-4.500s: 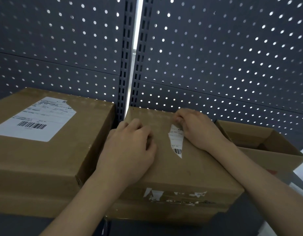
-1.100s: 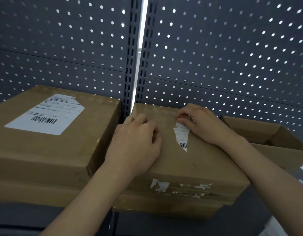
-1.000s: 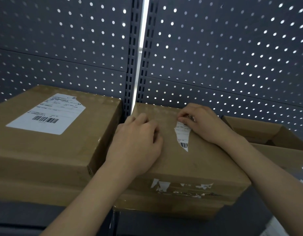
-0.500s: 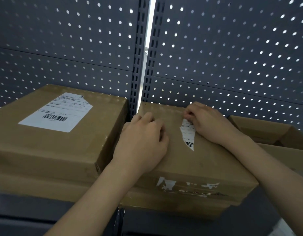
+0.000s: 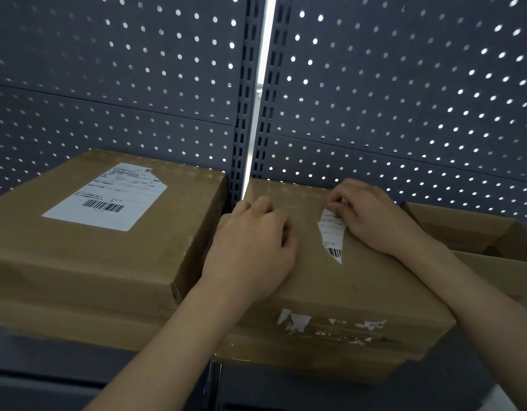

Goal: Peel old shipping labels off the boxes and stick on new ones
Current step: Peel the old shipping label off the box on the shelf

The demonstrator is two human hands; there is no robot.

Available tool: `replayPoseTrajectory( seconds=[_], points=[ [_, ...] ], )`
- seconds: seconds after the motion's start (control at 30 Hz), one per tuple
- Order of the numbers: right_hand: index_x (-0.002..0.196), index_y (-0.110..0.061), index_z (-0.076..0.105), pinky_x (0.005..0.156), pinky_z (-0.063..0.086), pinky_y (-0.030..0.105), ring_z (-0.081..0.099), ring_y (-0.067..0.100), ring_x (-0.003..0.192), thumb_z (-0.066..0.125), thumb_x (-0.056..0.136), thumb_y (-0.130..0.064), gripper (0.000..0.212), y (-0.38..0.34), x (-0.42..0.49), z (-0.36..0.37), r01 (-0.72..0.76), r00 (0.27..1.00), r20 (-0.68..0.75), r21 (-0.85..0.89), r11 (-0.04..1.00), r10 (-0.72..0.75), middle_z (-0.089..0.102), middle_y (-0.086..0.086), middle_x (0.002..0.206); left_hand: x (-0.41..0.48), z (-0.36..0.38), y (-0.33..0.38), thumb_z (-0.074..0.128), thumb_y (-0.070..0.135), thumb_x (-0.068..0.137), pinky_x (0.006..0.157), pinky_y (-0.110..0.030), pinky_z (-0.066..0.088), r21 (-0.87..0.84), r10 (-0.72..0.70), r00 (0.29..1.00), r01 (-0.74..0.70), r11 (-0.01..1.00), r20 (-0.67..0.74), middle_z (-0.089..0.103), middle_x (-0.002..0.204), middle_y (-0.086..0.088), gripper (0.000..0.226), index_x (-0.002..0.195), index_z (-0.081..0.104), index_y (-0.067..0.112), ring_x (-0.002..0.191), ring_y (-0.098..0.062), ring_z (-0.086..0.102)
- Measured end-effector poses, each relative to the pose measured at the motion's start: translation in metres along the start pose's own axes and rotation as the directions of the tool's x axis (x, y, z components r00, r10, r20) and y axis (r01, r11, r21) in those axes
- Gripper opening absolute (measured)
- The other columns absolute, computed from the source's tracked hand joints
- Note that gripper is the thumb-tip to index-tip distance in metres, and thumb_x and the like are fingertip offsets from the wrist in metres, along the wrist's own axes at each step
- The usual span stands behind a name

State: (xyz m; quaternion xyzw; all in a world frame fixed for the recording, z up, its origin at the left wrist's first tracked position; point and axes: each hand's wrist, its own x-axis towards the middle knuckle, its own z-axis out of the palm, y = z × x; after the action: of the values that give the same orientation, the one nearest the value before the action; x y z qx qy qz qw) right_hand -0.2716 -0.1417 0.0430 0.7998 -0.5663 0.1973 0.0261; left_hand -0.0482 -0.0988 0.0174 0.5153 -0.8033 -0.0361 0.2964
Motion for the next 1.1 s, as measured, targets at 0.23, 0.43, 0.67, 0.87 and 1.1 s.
replayPoseTrajectory(
  seconds=[0.23, 0.43, 0.67, 0.87, 1.1],
  points=[
    [0.087, -0.028, 0.052, 0.077, 0.049, 0.036, 0.055, 0.010, 0.083, 0.051, 0.098, -0.018, 0.015, -0.004, -0.003, -0.002, -0.005, 1.000, -0.002, -0.019, 1.000, 0.005, 0.052, -0.015, 0.090, 0.000, -0.001, 0.000, 0.042, 0.040, 0.096, 0.090, -0.037, 0.044, 0.000, -0.001, 1.000, 0.001, 1.000, 0.006, 0.051, 0.109, 0.010, 0.029, 0.114, 0.062, 0.028, 0.098, -0.014, 0.045],
    [0.089, -0.029, 0.042, 0.066, 0.035, 0.030, 0.052, 0.009, 0.072, 0.045, 0.099, -0.017, 0.016, -0.008, -0.008, -0.004, -0.015, 0.999, -0.039, -0.033, 0.999, 0.014, 0.052, -0.018, 0.075, 0.000, 0.000, 0.000, 0.043, 0.041, 0.096, 0.089, -0.036, 0.044, 0.002, 0.001, 1.000, -0.001, 1.000, -0.002, 0.051, 0.107, 0.010, 0.029, 0.113, 0.062, 0.028, 0.097, -0.014, 0.044],
    [0.093, -0.036, 0.043, 0.072, 0.051, 0.046, 0.064, 0.016, 0.073, 0.043, 0.099, -0.036, 0.006, -0.012, -0.012, -0.005, 0.025, 0.998, -0.060, 0.178, 0.984, -0.014, 0.064, -0.010, 0.075, 0.001, 0.001, -0.001, 0.043, 0.040, 0.095, 0.088, -0.034, 0.043, 0.002, 0.009, 1.000, -0.009, 1.000, -0.010, 0.052, 0.108, 0.011, 0.029, 0.113, 0.062, 0.029, 0.096, -0.012, 0.043],
    [0.130, -0.043, 0.053, 0.090, 0.048, 0.034, 0.059, 0.004, 0.099, 0.054, 0.078, -0.072, 0.060, -0.008, -0.012, -0.007, -0.014, 1.000, 0.025, 0.198, 0.980, 0.009, 0.062, -0.019, 0.108, 0.001, 0.002, -0.003, 0.044, 0.041, 0.095, 0.089, -0.035, 0.044, -0.005, 0.017, 1.000, -0.017, 1.000, -0.016, 0.052, 0.108, 0.011, 0.028, 0.113, 0.062, 0.030, 0.095, -0.011, 0.042],
    [0.083, -0.030, 0.064, 0.078, 0.047, 0.022, 0.060, -0.001, 0.085, 0.066, 0.092, -0.017, 0.016, -0.009, -0.018, -0.004, 0.133, 0.991, -0.055, 0.165, 0.977, -0.125, 0.064, -0.021, 0.084, 0.001, 0.002, -0.002, 0.044, 0.041, 0.095, 0.088, -0.037, 0.046, -0.002, 0.021, 1.000, -0.021, 1.000, -0.018, 0.052, 0.108, 0.011, 0.028, 0.112, 0.062, 0.029, 0.095, -0.012, 0.044]
  ],
)
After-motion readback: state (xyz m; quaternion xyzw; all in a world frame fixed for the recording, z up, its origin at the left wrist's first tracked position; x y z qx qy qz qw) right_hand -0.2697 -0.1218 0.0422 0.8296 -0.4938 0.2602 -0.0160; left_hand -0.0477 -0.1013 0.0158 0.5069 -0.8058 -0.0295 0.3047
